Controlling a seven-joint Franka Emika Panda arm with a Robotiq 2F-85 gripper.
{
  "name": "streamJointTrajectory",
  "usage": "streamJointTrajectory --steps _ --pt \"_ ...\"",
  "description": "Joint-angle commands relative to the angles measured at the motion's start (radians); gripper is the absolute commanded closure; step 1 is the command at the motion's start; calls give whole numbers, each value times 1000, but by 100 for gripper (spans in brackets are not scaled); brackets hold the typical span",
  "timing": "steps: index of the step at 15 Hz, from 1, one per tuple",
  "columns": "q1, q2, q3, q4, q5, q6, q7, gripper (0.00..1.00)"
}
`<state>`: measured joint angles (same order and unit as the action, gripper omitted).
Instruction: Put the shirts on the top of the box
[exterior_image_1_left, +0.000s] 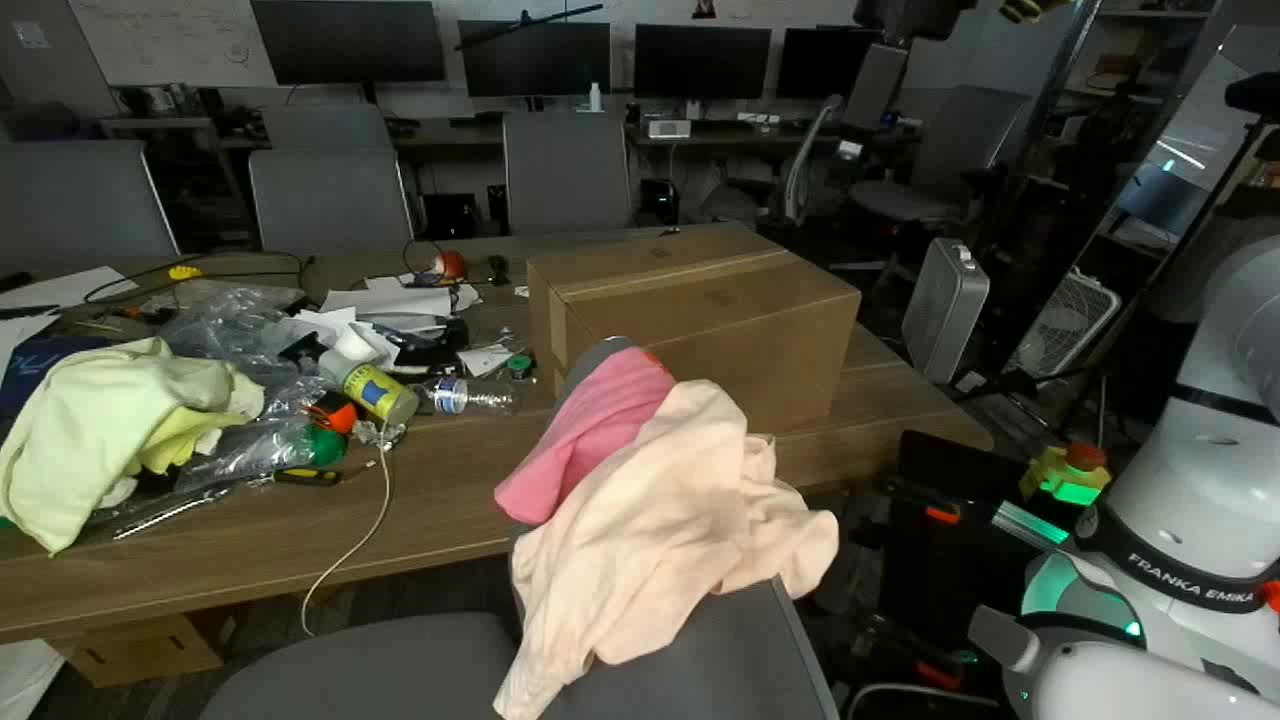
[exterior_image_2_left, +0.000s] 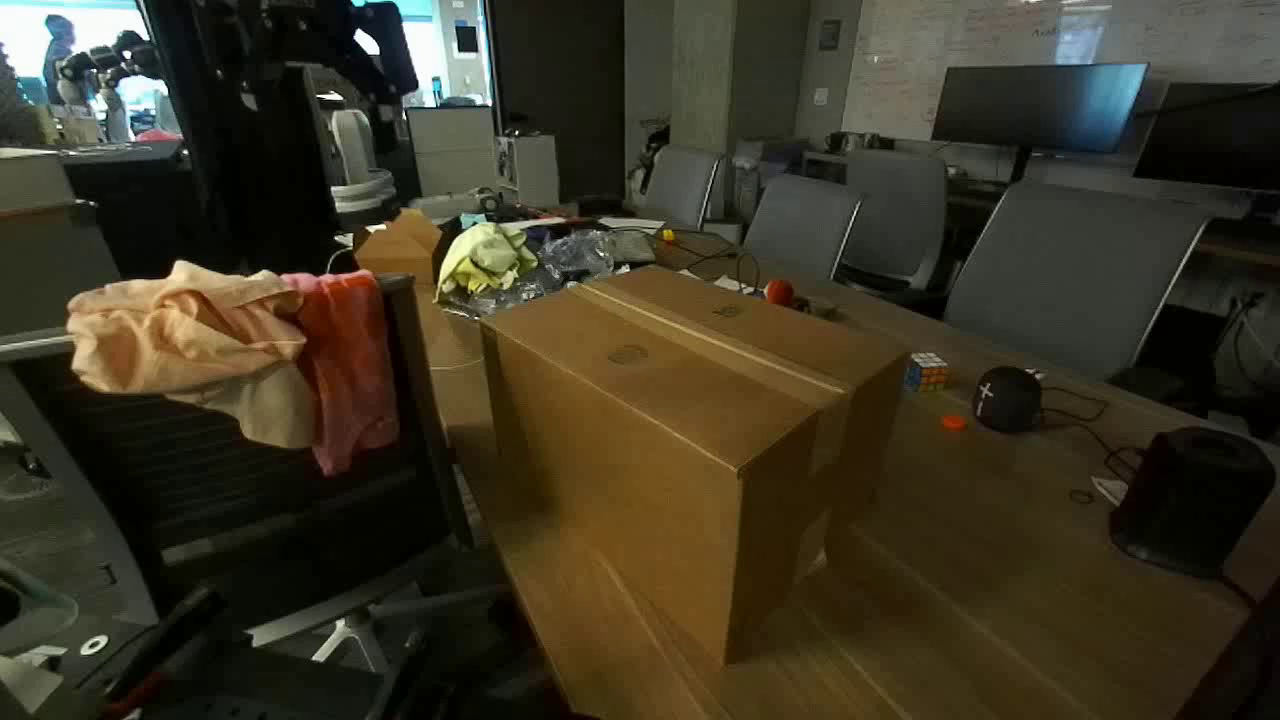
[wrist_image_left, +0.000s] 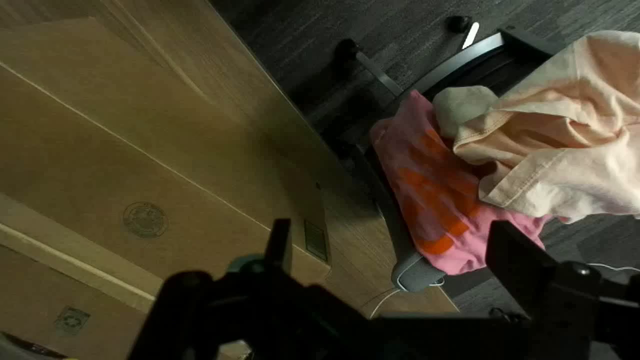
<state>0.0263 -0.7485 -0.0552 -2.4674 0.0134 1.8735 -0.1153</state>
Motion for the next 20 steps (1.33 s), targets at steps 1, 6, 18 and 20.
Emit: streamJointTrajectory --steps 1,6,18,20 --pt "-4 0 3 6 2 -1 -2 0" --pt "-6 0 4 28 -3 -8 0 0" --pt "63 197 164 141 -56 -54 12 0" --pt "84 235 191 162 -75 -61 6 0"
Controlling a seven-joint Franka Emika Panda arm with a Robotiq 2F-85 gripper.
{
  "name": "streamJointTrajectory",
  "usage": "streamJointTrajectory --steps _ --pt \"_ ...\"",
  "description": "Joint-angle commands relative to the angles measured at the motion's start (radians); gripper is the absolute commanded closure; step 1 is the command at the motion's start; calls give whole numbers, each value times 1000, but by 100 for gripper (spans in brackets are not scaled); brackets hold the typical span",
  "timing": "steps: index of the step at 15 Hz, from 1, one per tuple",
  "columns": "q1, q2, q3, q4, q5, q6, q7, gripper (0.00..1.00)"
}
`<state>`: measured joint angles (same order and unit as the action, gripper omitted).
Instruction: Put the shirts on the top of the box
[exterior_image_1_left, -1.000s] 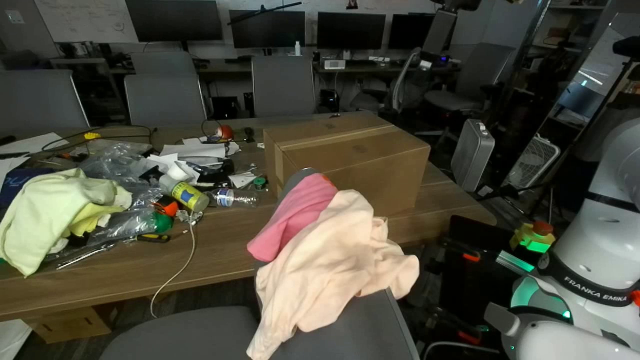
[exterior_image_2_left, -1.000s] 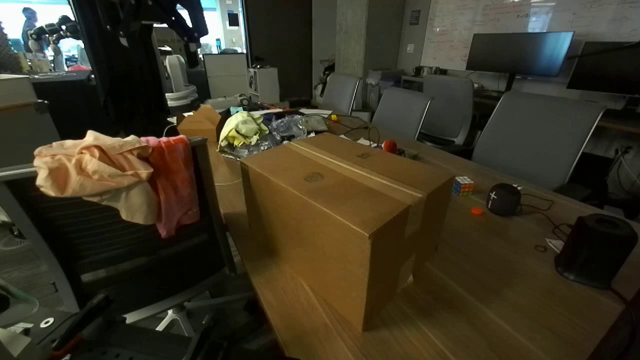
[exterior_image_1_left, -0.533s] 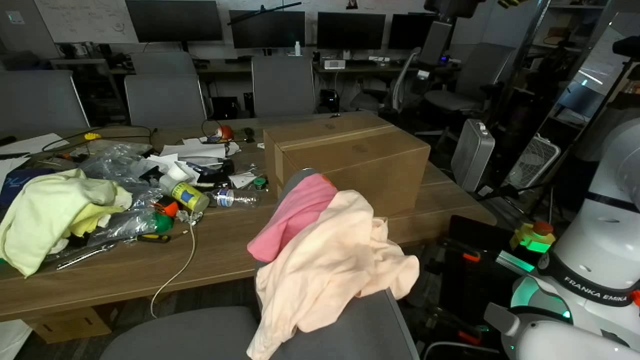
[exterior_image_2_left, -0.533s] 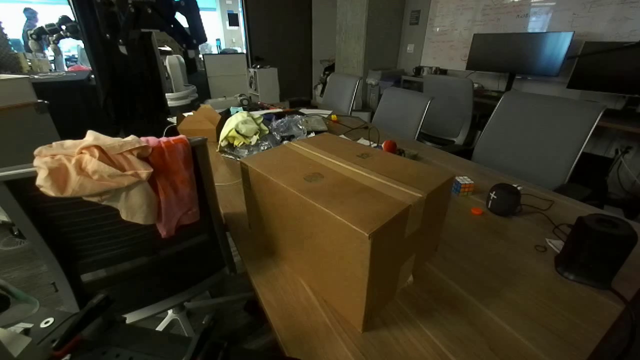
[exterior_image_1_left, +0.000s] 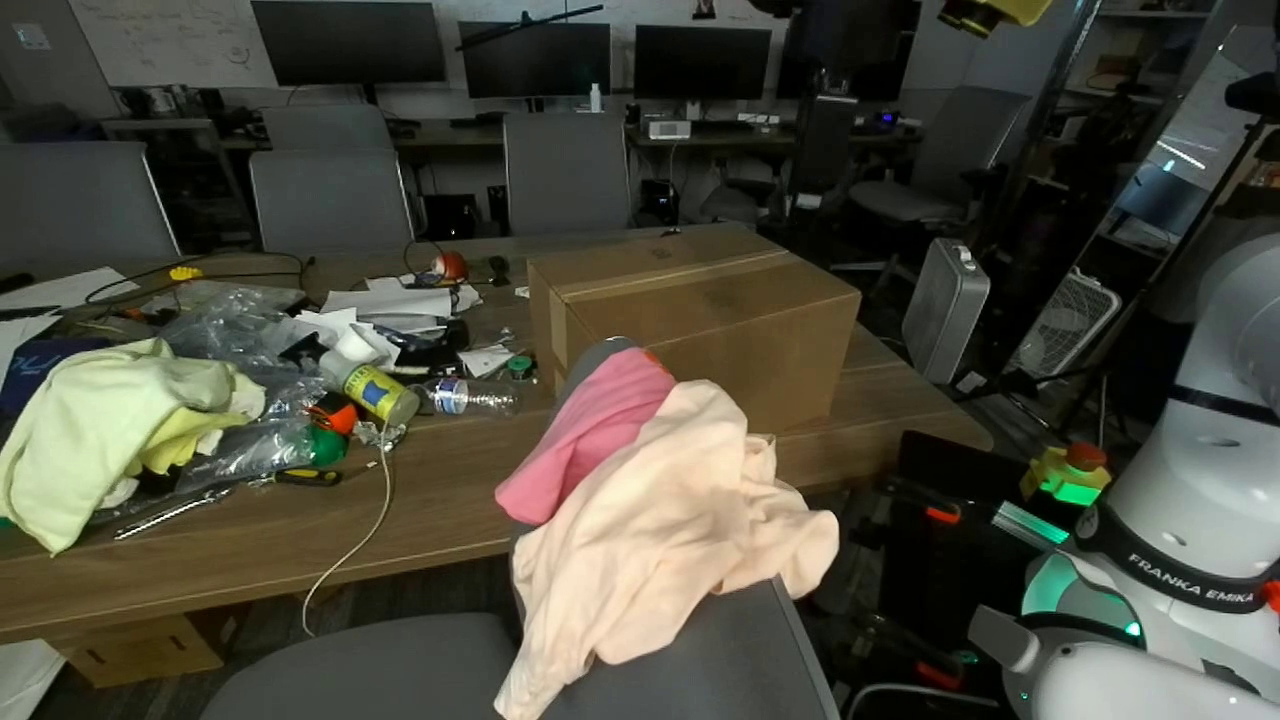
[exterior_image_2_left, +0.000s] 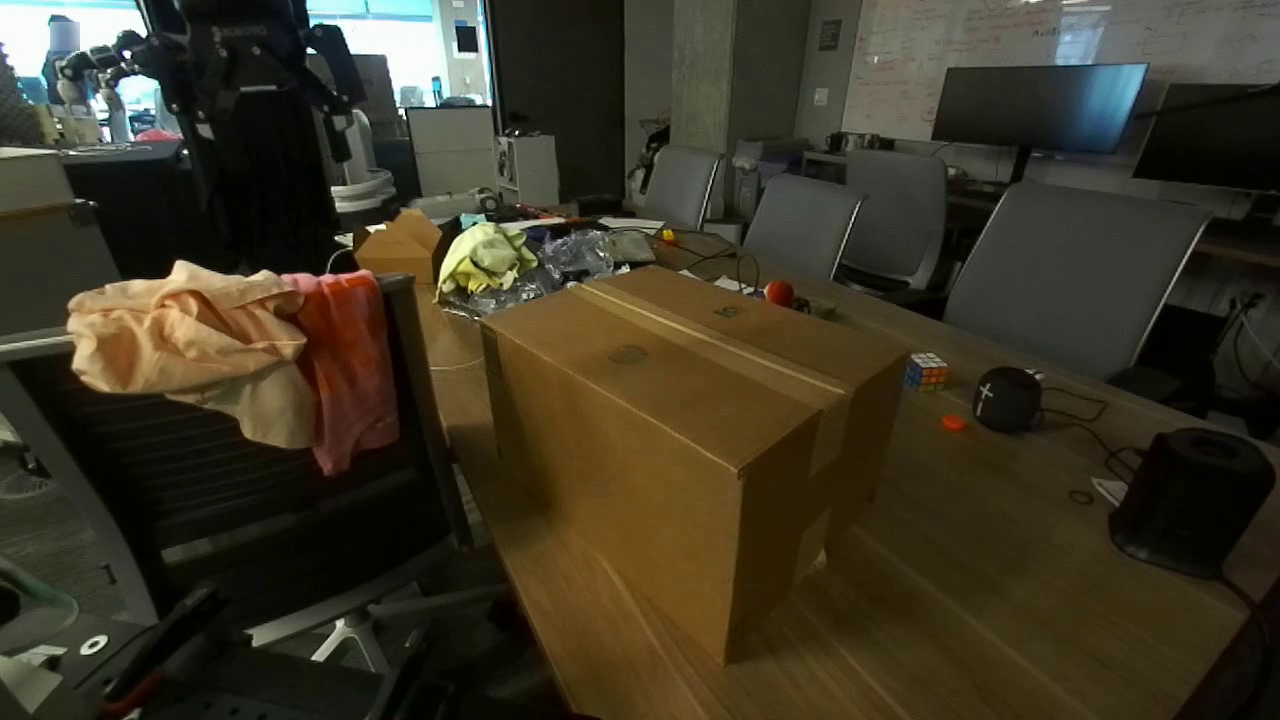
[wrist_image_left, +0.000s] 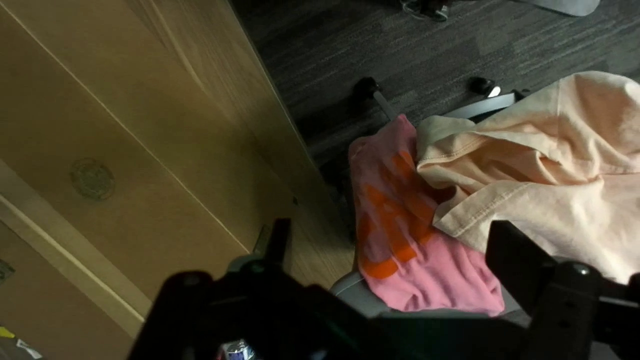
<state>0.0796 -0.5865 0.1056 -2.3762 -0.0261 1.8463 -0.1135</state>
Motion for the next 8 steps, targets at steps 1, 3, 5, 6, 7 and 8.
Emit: streamJointTrajectory --steps 1,3,5,6,7,8 --pt "43 87 41 81 -43 -40 -2 0" --pt "61 131 64 102 -62 -48 -2 0" --pt "80 167 82 121 -76 -44 -1 0" --pt "84 185 90 129 -86 -37 2 0" --pt "89 205 97 139 -97 -32 4 0" --pt "93 219 102 147 -108 -28 3 0"
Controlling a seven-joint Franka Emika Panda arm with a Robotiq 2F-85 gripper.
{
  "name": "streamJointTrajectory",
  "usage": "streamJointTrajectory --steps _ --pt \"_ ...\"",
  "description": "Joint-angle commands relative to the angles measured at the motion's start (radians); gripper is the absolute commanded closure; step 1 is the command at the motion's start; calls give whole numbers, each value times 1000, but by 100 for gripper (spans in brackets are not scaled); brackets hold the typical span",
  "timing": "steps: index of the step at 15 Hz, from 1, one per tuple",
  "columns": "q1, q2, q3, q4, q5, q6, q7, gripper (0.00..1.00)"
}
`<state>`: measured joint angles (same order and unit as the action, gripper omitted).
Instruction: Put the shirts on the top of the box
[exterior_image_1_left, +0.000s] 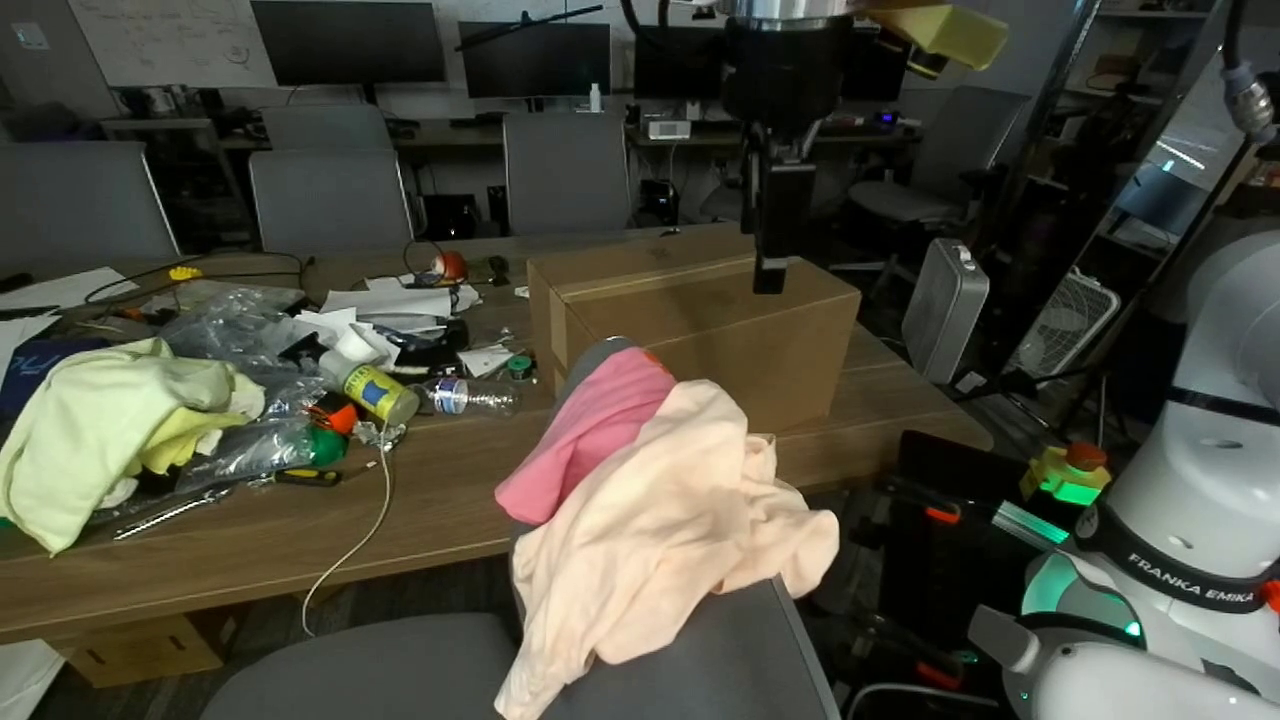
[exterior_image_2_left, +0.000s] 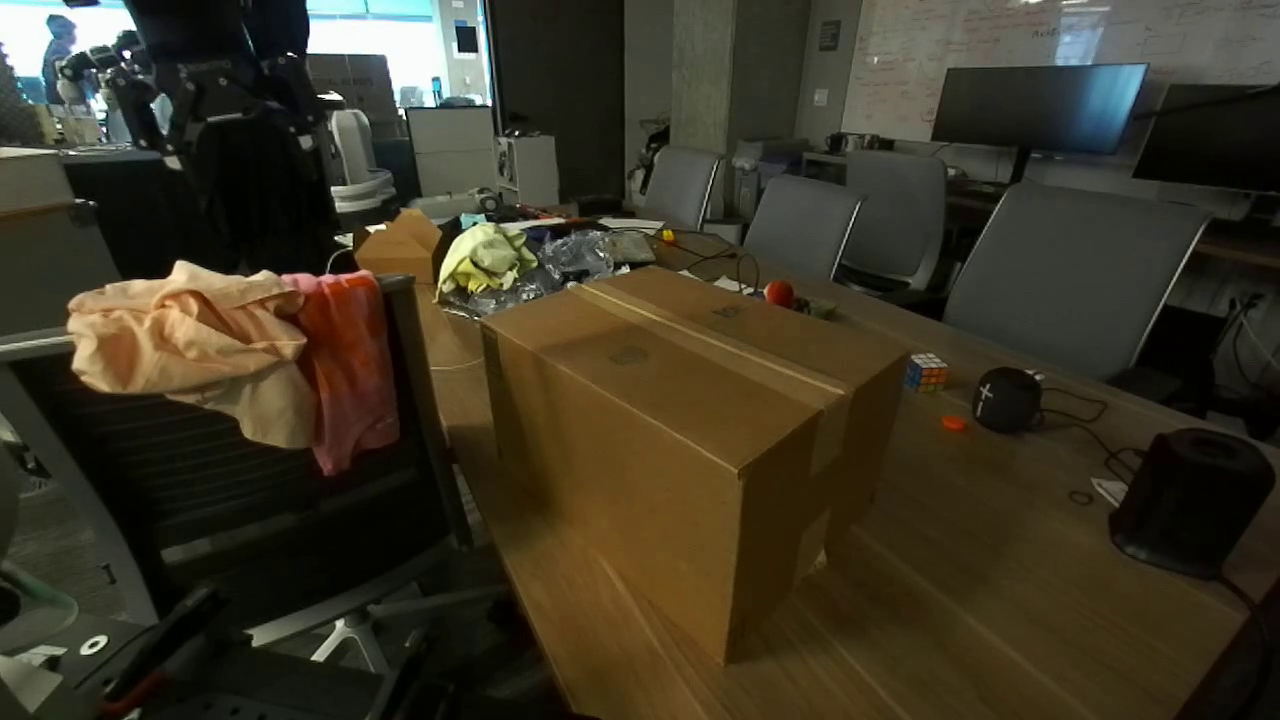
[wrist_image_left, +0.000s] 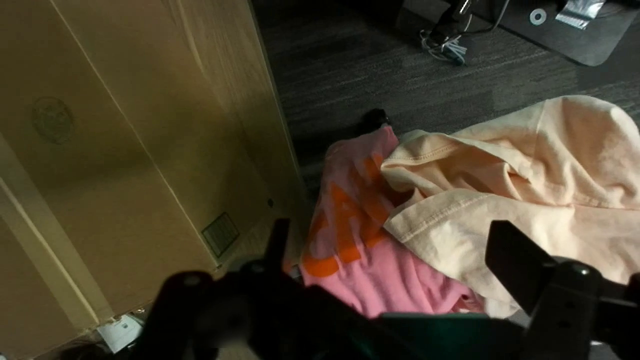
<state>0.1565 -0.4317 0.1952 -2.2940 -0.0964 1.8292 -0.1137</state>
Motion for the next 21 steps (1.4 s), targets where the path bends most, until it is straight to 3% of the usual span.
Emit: streamJointTrajectory --steps 1,5,21 --pt "20 84 19 78 -49 -9 6 0" --pt "30 165 37 125 -87 11 15 0" --pt "68 438 49 225 28 34 89 0"
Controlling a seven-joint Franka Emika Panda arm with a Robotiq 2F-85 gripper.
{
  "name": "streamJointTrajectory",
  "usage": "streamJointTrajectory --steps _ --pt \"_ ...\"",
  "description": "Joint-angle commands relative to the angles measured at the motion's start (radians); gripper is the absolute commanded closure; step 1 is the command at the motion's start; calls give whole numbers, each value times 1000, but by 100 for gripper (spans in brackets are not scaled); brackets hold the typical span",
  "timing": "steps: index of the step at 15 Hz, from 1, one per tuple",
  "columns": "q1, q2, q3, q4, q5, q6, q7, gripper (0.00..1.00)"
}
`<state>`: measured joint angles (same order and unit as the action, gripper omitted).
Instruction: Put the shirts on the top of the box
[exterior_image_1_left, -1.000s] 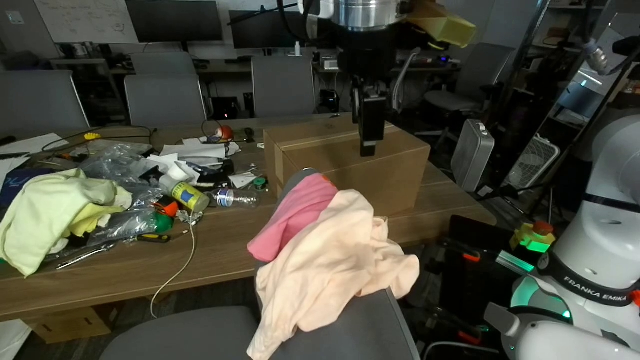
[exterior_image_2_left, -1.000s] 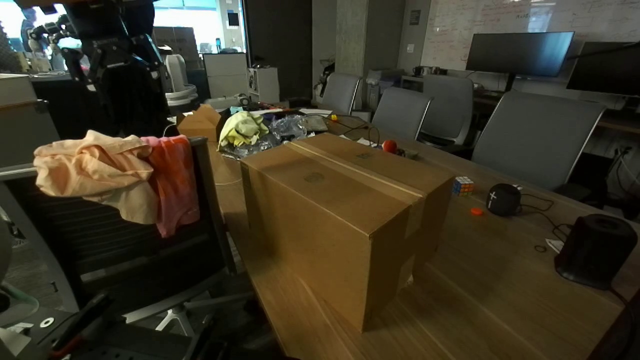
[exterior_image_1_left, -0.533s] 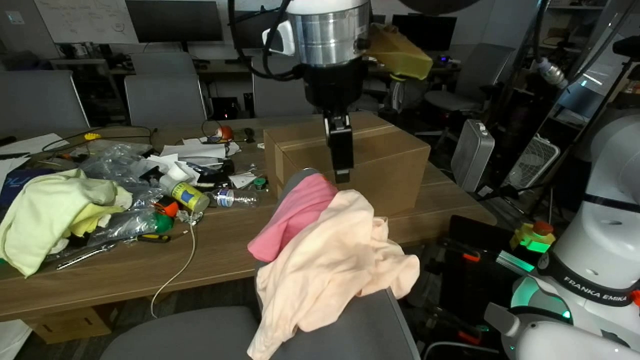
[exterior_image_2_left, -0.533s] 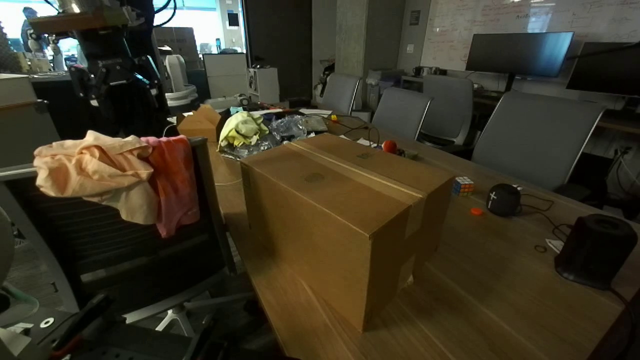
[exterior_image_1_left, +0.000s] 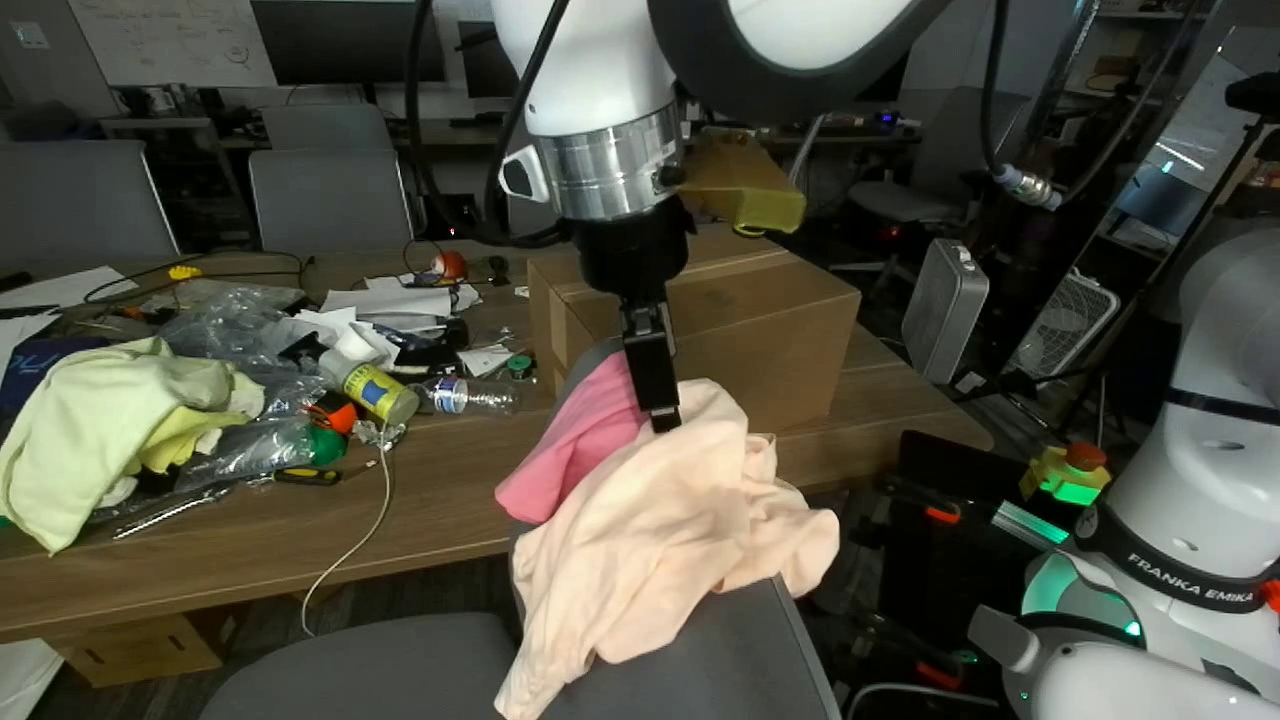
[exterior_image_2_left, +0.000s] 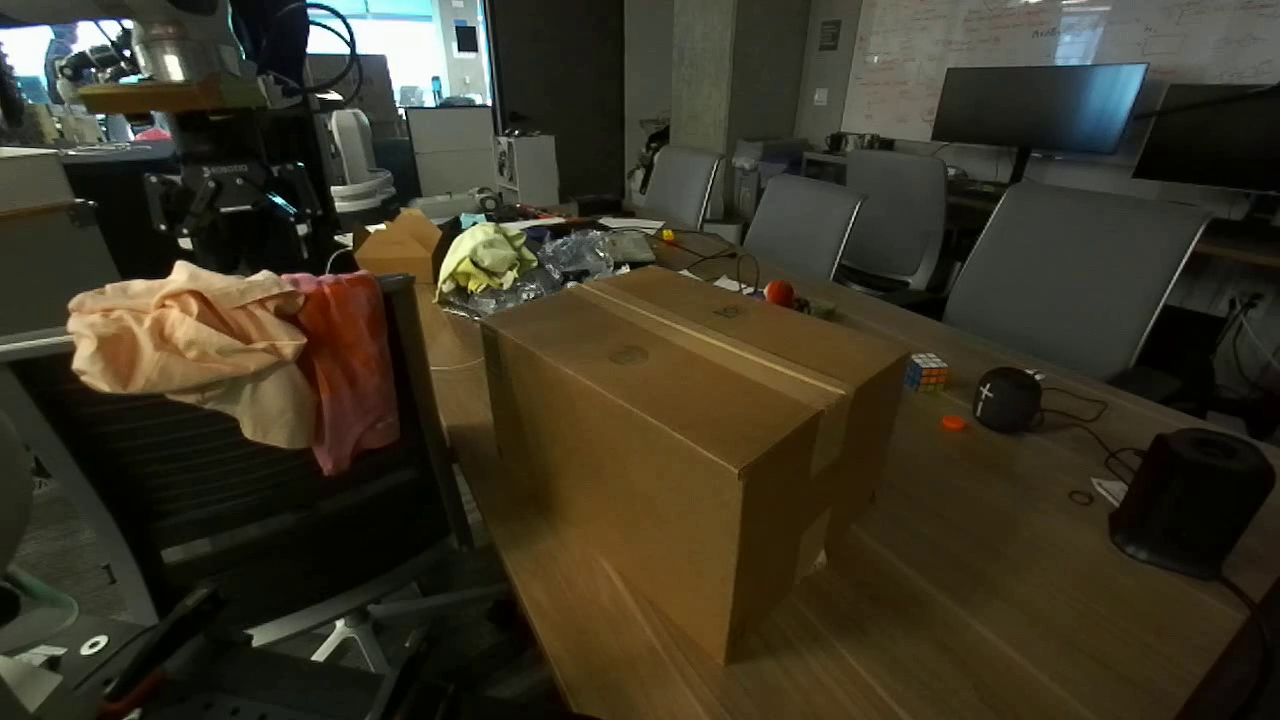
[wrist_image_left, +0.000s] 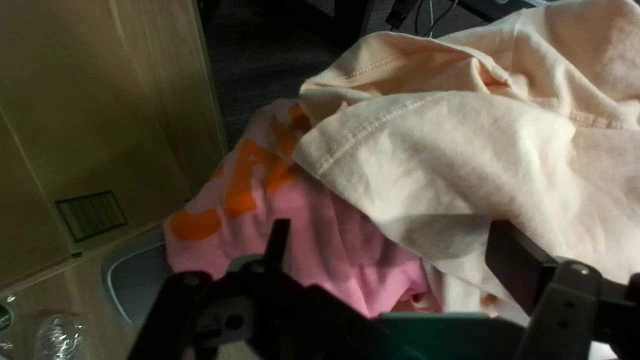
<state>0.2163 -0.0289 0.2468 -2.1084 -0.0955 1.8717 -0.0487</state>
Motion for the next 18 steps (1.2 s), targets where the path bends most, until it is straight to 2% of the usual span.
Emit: streamJointTrajectory --steps 1,16,17,18 --pt "9 43 -2 41 30 -9 26 0" --pt "1 108 -18 48 52 -19 19 0" --pt "2 109 -19 49 41 -19 21 25" --pt "2 106 -20 50 35 -17 24 27"
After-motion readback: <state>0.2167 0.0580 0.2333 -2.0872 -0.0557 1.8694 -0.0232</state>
